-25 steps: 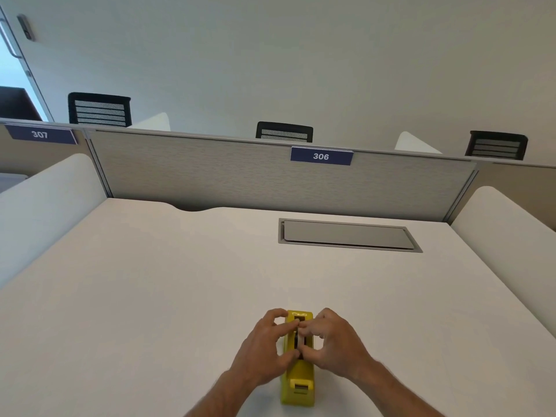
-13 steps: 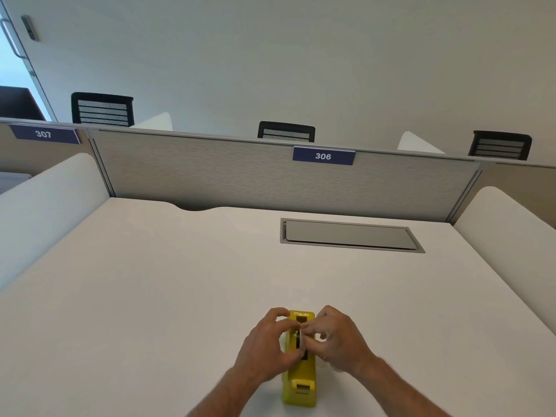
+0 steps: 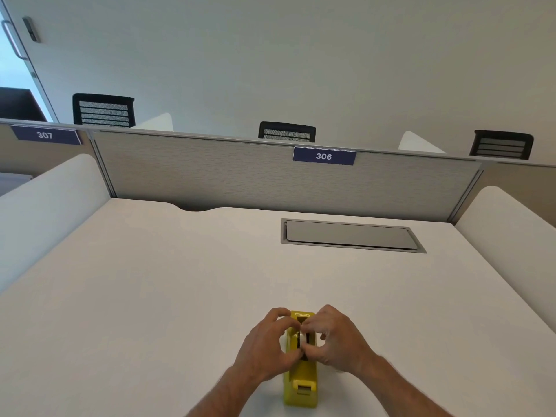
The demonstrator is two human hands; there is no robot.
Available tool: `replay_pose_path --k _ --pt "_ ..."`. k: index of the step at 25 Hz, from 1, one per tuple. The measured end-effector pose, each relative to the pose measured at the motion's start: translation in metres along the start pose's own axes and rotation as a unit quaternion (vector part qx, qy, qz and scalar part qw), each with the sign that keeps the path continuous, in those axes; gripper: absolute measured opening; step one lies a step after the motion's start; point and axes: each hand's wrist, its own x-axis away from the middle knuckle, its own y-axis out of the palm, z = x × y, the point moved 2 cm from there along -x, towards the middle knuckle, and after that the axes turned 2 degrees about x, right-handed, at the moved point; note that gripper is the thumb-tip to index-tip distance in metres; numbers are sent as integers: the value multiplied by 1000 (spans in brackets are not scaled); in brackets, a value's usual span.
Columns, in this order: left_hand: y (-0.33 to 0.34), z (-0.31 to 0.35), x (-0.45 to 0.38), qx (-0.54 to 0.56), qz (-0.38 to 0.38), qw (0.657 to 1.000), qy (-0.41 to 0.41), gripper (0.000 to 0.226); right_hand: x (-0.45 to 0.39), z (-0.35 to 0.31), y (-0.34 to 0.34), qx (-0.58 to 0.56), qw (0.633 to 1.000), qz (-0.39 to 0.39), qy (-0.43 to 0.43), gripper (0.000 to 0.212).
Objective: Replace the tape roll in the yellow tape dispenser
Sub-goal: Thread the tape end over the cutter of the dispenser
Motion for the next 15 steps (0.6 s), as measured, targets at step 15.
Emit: replay_pose_path --k 15 --pt "0 2 0 -1 15 1000 5 42 -4 6 0 -27 999 21 13 13"
